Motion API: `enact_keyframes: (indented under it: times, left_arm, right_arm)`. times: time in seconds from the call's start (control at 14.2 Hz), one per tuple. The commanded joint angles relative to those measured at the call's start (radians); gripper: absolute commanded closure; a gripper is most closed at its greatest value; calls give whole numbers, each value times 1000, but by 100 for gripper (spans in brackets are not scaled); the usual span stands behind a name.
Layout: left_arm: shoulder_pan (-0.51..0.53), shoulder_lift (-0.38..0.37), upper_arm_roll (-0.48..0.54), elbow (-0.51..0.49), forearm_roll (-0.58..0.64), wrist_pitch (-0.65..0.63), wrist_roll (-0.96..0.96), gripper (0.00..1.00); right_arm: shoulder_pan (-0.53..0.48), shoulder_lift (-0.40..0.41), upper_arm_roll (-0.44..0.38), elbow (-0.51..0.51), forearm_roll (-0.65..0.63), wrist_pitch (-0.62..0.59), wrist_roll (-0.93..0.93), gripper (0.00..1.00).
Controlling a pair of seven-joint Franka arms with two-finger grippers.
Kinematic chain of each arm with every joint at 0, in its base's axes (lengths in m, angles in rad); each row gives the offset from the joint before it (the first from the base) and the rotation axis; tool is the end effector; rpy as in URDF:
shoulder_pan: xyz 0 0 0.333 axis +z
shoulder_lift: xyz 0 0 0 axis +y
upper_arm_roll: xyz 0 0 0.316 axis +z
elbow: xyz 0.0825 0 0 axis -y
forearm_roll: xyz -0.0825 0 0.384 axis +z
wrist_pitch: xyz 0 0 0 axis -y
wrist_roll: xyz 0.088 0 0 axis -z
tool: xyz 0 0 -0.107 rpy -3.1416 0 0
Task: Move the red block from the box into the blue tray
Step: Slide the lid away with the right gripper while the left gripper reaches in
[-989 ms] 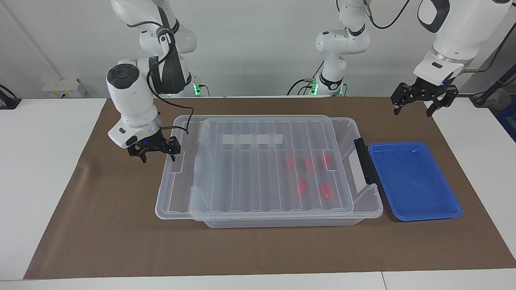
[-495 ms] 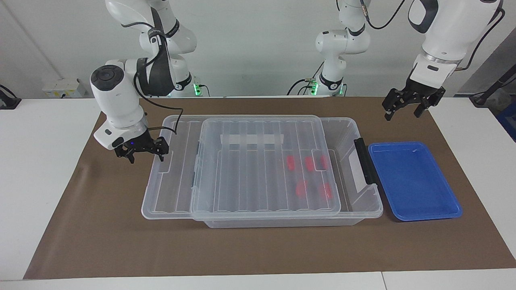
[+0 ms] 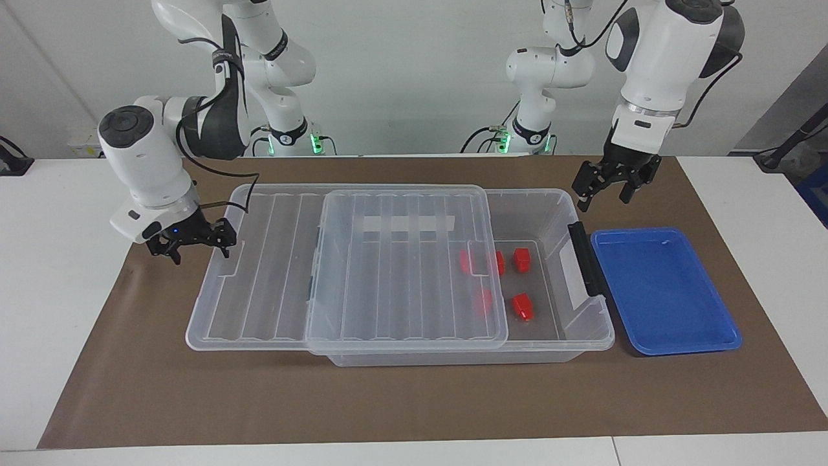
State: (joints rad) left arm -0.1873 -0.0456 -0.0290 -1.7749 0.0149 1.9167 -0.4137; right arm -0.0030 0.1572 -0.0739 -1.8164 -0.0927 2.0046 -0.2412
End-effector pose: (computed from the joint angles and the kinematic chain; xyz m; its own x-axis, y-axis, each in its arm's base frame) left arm 0.5536 -0.1209 0.5846 0.9648 0.1946 0.1770 0.1867 -0.9806 0.0602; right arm 0.6058 -0.0503 0.4539 0.9794 0.2019 0.0054 0.2004 -0.9745 0.1009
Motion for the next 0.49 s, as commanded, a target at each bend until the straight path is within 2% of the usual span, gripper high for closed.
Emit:
enact_keyframes:
  times: [0.0,0.21,0.42]
  left_arm:
    - [-78,9,17,-52,7,62,-105,0]
    - [-147,94,15,-37,92,91,-147,0]
    - [-158,174,14,-35,94,212,-261,0]
  right_arm:
    - [-5,-2,-21,-1,-18,-13,-65,0]
    - [-2,-2,-27,-3,-18,-15,-79,0]
    - [1,-8,-27,3,-15,-29,-75,0]
